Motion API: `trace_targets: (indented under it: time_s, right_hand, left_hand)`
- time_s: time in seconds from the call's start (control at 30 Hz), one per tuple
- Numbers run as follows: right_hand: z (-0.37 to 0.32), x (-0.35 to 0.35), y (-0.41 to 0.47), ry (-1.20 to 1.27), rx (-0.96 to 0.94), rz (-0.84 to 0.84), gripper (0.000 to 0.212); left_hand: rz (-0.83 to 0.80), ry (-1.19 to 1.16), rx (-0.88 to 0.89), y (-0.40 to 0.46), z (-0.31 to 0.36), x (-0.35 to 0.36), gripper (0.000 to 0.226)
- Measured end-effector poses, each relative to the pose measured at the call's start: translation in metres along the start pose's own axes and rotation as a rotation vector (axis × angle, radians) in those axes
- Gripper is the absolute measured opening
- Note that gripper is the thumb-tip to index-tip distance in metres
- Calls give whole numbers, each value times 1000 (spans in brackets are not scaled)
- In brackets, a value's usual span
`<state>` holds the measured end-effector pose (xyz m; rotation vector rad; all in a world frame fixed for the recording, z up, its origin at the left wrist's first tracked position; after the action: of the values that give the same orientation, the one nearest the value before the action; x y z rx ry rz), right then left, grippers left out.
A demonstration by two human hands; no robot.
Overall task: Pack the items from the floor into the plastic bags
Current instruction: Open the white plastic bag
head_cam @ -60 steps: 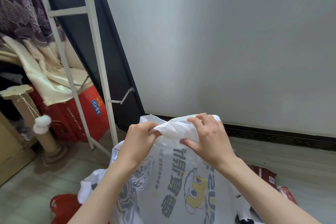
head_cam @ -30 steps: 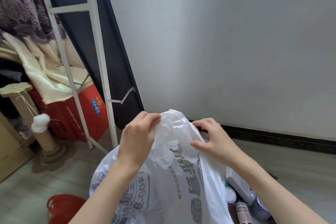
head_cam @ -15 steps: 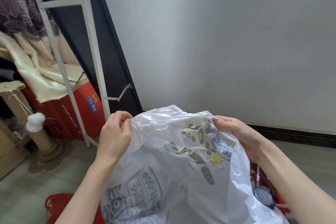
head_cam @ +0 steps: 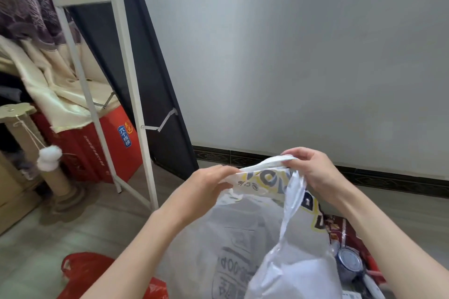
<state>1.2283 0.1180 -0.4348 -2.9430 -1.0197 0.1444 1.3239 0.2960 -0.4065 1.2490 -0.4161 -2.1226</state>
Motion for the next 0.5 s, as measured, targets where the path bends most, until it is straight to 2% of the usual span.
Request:
trace_targets:
  time_s: [0.1,0.2,0.33,0.4,0.5]
  right_hand:
    - [1,-12,3,-200,-74,36,9]
    - [-1,-13,4,-408,-136,76,4]
    - [-14,-18,2,-795,-234,240,29]
    - [-35,-17,-6,-779,-336,339,40]
    - [-69,7,-33,-569,-559,357,29]
  left_hand:
    - [-8,39,-104,1,-12,-4,26]
    - [25,64,-47,2,-9,-9,26]
    - [157,246,16,2,-5,-20,28]
    - [252,394,-65,2,-15,-30,28]
    - [300,510,-243,-3,-33,-39,28]
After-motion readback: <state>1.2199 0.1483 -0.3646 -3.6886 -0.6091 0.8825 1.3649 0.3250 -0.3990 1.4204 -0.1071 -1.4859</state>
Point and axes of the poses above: each hand's wrist, its own y-axis towards the middle knuckle, its own x-axis out of the palm, z = x × y, the point moved 9 cm from there along y, towards the middle knuckle, and after that the axes turned 12 degrees about z, right-handed, at the moved point
